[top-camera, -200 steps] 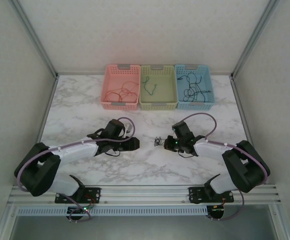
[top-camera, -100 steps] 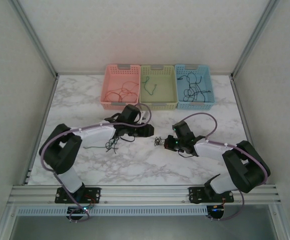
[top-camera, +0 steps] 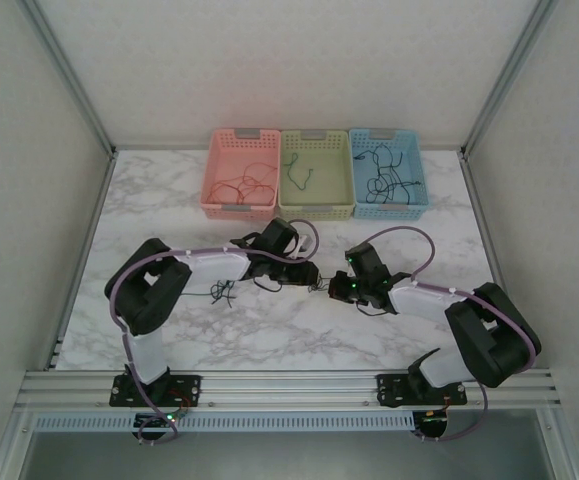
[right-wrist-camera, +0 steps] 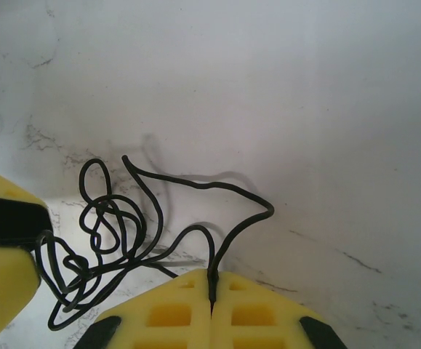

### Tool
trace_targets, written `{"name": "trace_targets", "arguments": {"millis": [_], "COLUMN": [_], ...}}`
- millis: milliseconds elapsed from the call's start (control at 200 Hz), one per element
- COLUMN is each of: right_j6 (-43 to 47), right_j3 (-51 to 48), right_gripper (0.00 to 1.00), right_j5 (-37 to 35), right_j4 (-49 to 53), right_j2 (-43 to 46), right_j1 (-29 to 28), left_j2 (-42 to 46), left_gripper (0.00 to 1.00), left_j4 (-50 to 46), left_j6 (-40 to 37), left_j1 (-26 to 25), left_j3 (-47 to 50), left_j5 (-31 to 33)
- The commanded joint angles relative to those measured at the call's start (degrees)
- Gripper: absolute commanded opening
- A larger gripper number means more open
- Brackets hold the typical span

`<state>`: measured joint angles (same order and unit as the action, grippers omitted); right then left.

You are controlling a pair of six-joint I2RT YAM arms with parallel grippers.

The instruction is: Untangle the cables

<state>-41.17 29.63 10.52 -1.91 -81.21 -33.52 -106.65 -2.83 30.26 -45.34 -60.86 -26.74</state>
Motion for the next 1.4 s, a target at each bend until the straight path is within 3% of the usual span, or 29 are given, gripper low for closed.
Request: {"name": "trace_targets", "arguments": {"millis": [0, 245, 440, 801, 981, 1392], "right_j6": [1.16, 1.70, 1.88, 1.99, 1.87, 1.42], "right_j3": [-0.63, -0.10, 0.17, 0.70, 0.70, 0.26], "right_gripper": [0.00, 0.00, 0.00, 0.00, 0.00, 0.00], "right_j5": [0.05, 0.02, -0.06, -0.04, 0.08, 0.44], "right_j4": [0.22, 1.12, 1.38, 1.92, 1.67, 0.77], "right_j2": [0.72, 0.86, 0.69, 0.52, 0.27, -0.27], "right_j1": [0.30, 0.38, 0.30, 0.35, 0.37, 0.34], "left_j2": [-1.01, -0.86, 0.63, 2.45, 3.03, 2.25], "left_gripper": [0.33, 0.28, 0.33, 0.28, 0.34, 0.20], "left_j4": [-0.90, -1.55, -2.57, -2.51, -2.44, -2.00], "left_j6": [0.16, -0.10, -0.66, 0.06, 0.33, 0.33], "left_j1": [-0.36, -0.36, -0.36, -0.36, -0.37, -0.36], "left_j3": [-1.63, -1.63, -1.65, -1.71, -2.05, -1.45], "left_j5": [0.46, 1.42, 2.00, 2.40, 2.40, 2.41]}}
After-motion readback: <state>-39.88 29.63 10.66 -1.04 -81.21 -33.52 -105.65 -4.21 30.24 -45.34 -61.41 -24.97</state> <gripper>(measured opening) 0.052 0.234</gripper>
